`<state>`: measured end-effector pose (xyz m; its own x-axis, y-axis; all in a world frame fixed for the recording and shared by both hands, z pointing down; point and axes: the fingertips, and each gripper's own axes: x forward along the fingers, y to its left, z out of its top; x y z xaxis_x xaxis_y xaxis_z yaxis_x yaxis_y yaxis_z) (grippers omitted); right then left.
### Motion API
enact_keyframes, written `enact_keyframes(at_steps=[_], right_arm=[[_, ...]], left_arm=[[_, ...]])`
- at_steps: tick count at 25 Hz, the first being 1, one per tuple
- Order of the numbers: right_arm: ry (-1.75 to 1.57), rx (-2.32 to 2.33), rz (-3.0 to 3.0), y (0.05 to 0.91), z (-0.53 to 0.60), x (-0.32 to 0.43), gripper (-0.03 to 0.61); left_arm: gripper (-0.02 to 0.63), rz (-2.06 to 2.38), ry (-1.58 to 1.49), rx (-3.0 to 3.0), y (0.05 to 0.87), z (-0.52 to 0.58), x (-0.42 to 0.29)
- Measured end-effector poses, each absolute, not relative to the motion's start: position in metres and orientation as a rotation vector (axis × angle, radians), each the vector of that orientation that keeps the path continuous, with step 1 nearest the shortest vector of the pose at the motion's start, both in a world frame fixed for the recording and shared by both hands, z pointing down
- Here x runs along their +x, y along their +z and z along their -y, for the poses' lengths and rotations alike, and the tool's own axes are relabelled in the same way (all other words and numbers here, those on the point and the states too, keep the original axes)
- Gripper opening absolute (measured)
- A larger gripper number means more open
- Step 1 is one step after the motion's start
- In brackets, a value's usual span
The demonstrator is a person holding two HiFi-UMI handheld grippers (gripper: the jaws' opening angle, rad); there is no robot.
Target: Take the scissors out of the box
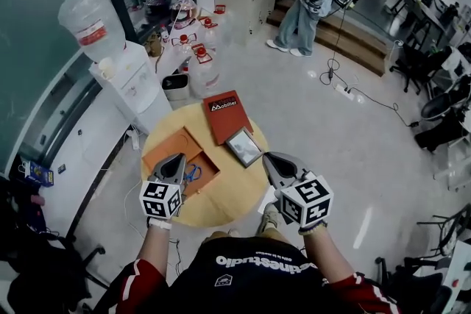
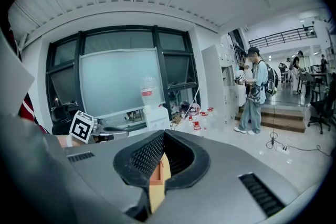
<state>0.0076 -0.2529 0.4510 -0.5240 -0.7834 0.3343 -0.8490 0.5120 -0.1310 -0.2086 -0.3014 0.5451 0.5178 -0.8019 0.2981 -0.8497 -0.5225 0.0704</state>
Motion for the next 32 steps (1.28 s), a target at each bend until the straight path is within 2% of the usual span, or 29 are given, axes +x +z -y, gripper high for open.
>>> enact_keyframes(at_steps=[9,27,32], right_arm=[[0.44,1.342,2.514,0.467,0.246,-0.01,0.028],[0.47,1.31,2.477,0.493,0.236,-0.015,0.028],[0.477,1.311,2.475,0.495,0.237,-0.013,0.028]], left_arm=[[0.017,1.35,0.51,2.552,0.593,0.305,-0.218],[0.018,1.34,0.606,2.46,0.662,0.317,-0.226],[0.1,1.322,0.633,2.448,0.674,0.318,-0.218]])
